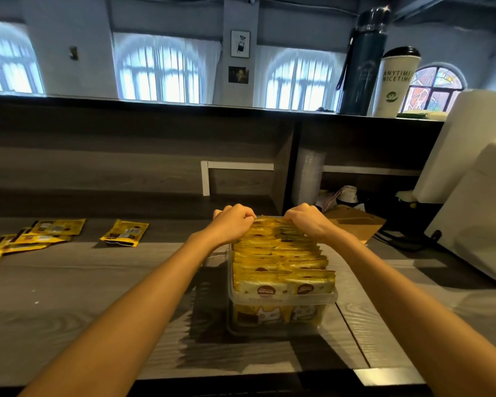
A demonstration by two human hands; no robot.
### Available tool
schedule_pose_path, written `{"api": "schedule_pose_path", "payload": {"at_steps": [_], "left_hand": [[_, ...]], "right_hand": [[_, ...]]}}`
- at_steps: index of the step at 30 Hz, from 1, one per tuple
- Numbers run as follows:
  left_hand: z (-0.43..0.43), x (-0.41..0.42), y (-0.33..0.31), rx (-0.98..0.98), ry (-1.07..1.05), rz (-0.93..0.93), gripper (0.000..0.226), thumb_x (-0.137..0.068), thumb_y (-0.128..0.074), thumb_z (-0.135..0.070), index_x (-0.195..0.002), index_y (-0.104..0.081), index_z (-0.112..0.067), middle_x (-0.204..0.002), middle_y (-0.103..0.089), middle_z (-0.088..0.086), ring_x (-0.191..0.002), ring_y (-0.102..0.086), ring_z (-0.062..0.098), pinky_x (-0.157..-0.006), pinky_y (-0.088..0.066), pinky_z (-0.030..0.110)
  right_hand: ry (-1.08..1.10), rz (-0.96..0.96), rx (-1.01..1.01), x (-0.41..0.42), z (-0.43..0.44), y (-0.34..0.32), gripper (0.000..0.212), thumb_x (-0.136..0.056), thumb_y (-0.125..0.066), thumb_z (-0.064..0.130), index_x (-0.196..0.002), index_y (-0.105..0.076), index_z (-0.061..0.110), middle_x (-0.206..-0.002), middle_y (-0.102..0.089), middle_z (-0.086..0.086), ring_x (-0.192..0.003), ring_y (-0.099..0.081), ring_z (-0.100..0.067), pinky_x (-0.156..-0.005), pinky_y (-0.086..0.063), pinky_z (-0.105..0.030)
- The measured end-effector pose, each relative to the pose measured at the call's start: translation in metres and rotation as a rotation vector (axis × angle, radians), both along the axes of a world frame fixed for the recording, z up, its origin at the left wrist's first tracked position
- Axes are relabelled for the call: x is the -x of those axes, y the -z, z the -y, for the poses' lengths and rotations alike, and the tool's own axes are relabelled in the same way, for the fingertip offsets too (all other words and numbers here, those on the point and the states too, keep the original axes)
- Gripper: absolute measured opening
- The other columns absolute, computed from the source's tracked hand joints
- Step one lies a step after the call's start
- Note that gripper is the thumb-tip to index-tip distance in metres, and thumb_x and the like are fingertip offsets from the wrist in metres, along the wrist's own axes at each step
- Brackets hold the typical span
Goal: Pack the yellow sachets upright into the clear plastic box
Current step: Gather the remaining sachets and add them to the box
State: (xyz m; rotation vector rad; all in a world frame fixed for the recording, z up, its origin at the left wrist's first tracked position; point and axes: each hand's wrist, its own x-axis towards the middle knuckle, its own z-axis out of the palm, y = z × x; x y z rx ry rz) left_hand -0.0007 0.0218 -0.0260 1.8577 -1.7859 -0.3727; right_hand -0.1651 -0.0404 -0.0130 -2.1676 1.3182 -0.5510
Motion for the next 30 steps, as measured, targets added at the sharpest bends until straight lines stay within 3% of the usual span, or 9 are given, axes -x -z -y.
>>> {"api": "schedule_pose_path", "payload": {"at_steps": [7,11,15,20,24,30], "left_hand": [[-0.010,0.004,-0.003,0.011,-0.031,-0.084,0.033,-0.100,-0.034,-0.018,-0.123,-0.057,-0.013,-0.125,-0.058,0.010,-0.118,-0.052,0.024,-0.106,-0.038,0.048],[-0.021,0.000,-0.015,0.104,-0.135,-0.108,0.034,-0.098,-0.036,-0.011,-0.128,-0.053,-0.014,-0.133,-0.054,0.010,-0.124,-0.049,0.025,-0.107,-0.040,0.046],[-0.044,-0.019,-0.033,0.213,-0.263,-0.086,0.032,-0.097,-0.038,-0.010,-0.123,-0.057,-0.012,-0.128,-0.057,0.011,-0.117,-0.054,0.026,-0.102,-0.044,0.046],[-0.084,-0.066,-0.031,0.224,-0.506,-0.023,0.032,-0.097,-0.037,-0.011,-0.117,-0.061,-0.014,-0.123,-0.059,0.013,-0.113,-0.055,0.029,-0.101,-0.043,0.044],[-0.117,-0.117,0.000,0.118,-0.681,0.047,0.032,-0.093,-0.039,-0.011,-0.114,-0.064,-0.013,-0.123,-0.061,0.015,-0.116,-0.054,0.033,-0.098,-0.044,0.041],[-0.145,-0.193,0.046,-0.040,-0.787,0.077,0.031,-0.092,-0.041,-0.011,-0.118,-0.058,-0.006,-0.128,-0.055,0.019,-0.120,-0.050,0.036,-0.096,-0.043,0.042]], "right_hand": [[0.063,0.017,0.066,0.000,-0.012,-0.005,0.033,-0.098,-0.039,0.020,-0.112,-0.062,0.001,-0.112,-0.061,-0.015,-0.097,-0.055,-0.024,-0.087,-0.045,-0.034],[0.069,0.010,0.261,-0.012,-0.035,-0.018,0.031,-0.098,-0.040,0.020,-0.115,-0.061,0.005,-0.115,-0.064,-0.014,-0.101,-0.059,-0.024,-0.081,-0.044,-0.030],[0.037,0.054,0.432,-0.049,-0.067,-0.031,0.027,-0.097,-0.043,0.017,-0.113,-0.062,0.007,-0.112,-0.065,-0.011,-0.099,-0.061,-0.023,-0.083,-0.051,-0.032],[-0.091,0.128,0.352,-0.119,-0.106,-0.028,0.025,-0.095,-0.046,0.016,-0.115,-0.058,0.008,-0.113,-0.061,-0.010,-0.101,-0.060,-0.024,-0.089,-0.053,-0.037],[-0.225,0.007,0.255,-0.174,-0.124,0.001,0.026,-0.094,-0.045,0.015,-0.114,-0.059,0.005,-0.116,-0.062,-0.014,-0.104,-0.060,-0.029,-0.089,-0.052,-0.040],[-0.400,-0.336,0.189,-0.248,-0.134,0.048,0.039,-0.093,-0.043,0.016,-0.127,-0.048,0.000,-0.137,-0.046,-0.021,-0.126,-0.045,-0.038,-0.099,-0.041,-0.041]]}}
